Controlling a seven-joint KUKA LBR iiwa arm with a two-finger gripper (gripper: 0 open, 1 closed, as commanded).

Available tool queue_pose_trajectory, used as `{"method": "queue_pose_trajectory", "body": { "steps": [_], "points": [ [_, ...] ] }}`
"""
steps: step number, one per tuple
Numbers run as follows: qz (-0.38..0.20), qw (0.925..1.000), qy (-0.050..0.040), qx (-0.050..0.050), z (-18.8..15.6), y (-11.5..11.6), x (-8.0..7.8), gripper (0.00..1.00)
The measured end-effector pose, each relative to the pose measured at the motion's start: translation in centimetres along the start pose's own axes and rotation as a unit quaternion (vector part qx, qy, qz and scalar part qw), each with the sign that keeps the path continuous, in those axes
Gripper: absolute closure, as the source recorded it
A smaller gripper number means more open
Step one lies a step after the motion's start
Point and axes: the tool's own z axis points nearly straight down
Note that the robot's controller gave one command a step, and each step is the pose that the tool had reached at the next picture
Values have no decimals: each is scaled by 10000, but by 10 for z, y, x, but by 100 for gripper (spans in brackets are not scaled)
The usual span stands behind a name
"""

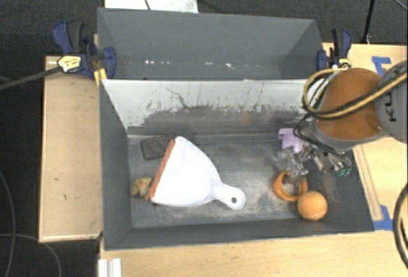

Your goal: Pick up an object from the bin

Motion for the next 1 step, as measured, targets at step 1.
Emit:
{"method": "queue_pose_trajectory", "body": {
  "steps": [1],
  "points": [
    [218,9998,14,3,-193,-6,15,100]
  ]
}}
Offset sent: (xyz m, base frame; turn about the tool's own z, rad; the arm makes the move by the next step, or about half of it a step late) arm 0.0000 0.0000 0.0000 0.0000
